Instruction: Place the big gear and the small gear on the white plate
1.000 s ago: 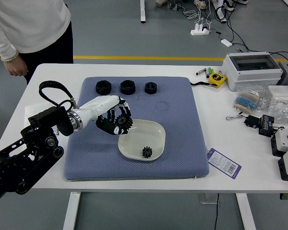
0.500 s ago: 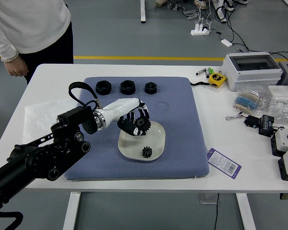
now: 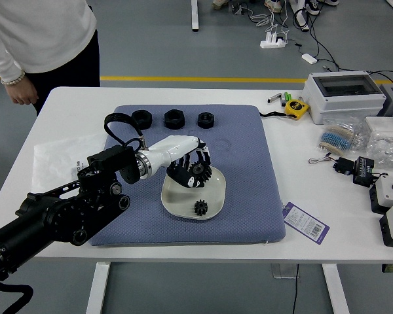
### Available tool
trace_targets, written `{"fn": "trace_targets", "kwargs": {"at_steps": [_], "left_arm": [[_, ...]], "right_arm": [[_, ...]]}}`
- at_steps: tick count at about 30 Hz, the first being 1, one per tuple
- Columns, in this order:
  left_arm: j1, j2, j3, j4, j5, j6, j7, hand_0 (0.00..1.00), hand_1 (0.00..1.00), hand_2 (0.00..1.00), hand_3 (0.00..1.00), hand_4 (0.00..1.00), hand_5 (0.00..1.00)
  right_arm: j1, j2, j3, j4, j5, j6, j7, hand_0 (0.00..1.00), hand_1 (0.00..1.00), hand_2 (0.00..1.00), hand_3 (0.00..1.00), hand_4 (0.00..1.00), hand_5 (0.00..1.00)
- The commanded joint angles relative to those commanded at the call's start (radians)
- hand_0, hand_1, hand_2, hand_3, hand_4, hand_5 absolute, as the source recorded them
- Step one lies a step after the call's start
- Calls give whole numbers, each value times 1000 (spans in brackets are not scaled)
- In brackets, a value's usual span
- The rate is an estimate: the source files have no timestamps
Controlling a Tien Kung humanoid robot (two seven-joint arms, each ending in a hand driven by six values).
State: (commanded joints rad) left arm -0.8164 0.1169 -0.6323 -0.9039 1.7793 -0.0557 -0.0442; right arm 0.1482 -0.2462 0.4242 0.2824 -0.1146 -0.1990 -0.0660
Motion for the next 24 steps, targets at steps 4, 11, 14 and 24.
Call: {"fn": "trace_targets", "kwargs": {"at_steps": [4,11,14,24], "left_arm": [[3,6,7,3,10,-24,3,289,403,502,562,967,144],[5,8,6,14,18,-35,3,434,502,537,589,998,380],[8,7,2,15,23,-29,2,434,502,537,589,998,380],[20,12,-39,-10,36,-9,3,508,545,594,608,998,431]], "right_arm": [[-1,0,1,0,0,0,0,655,655,746,624,880,716],[-1,0,1,0,-2,2,-1,655,655,746,622,881,715],[-2,0,1,0,-2,2,-1,655,655,746,622,881,715],[-7,1,3,0,-4,1,-2,653,654,747,622,880,714]]}}
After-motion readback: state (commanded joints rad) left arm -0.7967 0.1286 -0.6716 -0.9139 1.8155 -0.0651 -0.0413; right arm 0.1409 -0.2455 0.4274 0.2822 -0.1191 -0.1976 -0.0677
